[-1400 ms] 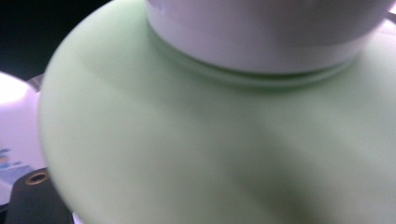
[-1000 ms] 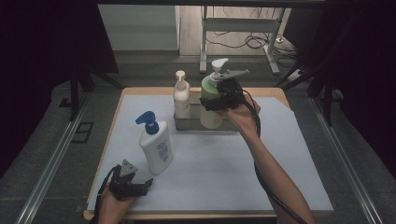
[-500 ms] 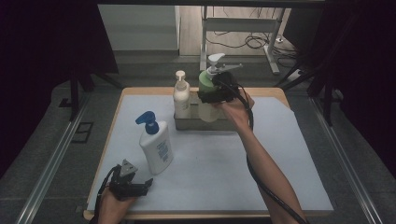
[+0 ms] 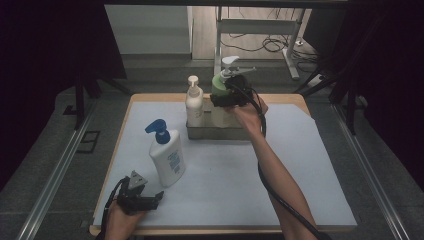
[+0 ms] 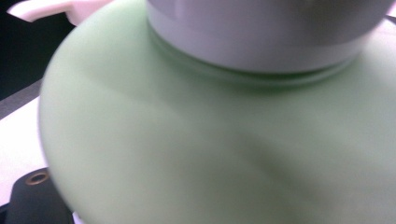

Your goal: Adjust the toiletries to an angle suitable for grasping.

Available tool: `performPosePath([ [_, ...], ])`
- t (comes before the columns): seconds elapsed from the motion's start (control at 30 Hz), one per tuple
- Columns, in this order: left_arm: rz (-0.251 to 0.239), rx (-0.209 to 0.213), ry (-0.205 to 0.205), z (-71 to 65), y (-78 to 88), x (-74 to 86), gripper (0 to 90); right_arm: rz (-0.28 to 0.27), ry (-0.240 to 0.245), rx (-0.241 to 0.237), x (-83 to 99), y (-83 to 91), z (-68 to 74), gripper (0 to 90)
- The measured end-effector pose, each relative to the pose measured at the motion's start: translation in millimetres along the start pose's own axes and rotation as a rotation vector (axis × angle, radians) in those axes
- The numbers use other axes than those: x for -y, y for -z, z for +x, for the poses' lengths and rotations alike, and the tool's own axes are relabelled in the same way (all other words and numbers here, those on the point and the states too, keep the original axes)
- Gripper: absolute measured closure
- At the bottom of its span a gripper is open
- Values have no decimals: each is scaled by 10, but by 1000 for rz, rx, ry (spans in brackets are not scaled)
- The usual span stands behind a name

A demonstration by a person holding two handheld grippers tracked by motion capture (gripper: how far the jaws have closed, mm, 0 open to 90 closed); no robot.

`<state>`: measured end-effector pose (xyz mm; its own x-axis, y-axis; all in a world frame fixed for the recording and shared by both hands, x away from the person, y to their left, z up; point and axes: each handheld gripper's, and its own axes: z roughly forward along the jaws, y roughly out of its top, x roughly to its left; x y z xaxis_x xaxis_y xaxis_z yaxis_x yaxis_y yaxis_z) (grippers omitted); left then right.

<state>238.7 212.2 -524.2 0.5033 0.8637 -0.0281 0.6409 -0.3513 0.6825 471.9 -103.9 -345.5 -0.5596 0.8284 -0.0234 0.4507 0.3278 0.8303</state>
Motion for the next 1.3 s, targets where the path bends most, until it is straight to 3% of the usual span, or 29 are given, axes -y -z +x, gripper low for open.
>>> performPosePath([
  [0.33,2,0,-2,1,1,0,121,27,1,19,67,-104,-43,122],
  [1.3,3,1,-2,1,2,0,121,118,12,0,407,-353,-72,122],
])
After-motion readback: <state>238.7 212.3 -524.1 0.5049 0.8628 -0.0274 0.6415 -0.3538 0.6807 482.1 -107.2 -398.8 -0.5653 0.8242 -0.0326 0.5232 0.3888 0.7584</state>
